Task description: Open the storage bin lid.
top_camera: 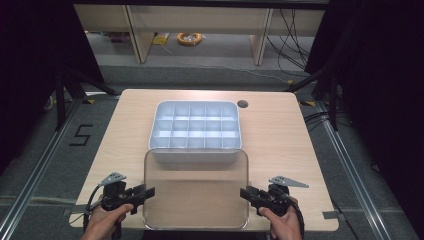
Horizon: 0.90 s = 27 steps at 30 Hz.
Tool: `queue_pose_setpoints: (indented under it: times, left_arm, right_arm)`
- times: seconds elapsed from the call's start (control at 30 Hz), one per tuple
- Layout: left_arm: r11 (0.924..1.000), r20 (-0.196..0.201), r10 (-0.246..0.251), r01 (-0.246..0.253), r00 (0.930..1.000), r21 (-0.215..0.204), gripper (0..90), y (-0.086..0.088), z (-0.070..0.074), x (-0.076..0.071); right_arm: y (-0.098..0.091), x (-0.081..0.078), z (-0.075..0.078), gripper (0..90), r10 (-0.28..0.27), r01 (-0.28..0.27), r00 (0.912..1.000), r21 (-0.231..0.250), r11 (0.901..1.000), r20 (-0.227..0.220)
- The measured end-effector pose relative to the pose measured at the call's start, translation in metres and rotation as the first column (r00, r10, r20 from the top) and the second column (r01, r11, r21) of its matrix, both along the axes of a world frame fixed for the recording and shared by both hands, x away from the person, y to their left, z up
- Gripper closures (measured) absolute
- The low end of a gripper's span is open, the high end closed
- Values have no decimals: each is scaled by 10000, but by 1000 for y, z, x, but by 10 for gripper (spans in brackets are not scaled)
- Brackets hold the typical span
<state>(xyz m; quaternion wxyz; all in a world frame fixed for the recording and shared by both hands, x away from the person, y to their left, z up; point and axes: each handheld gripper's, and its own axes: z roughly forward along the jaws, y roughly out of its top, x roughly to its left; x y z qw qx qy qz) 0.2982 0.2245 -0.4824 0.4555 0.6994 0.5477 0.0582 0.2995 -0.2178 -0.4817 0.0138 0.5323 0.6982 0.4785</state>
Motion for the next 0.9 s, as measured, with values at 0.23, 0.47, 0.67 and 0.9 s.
queue_pose_setpoints:
  times: [0.23,0.47,0.67,0.9]
  left_arm:
    - [9999,-365,-117,116,9993,-26,527,1,-9,-1]
    - [9996,-750,-265,263,9968,-46,523,2,-15,2]
    - [9996,-1094,-233,218,9937,-151,512,3,-21,6]
    - [9995,-1466,-250,220,9889,-219,500,4,-27,8]
  right_arm:
    - [-1,4,-9,610,209,-208,9998,-324,9993,26]
    - [0,5,-13,590,373,-387,9986,-371,9986,-374]
    - [1,8,-22,573,442,-482,9966,-562,9973,-694]
    - [3,13,-25,549,385,-451,9938,-620,9971,-1039]
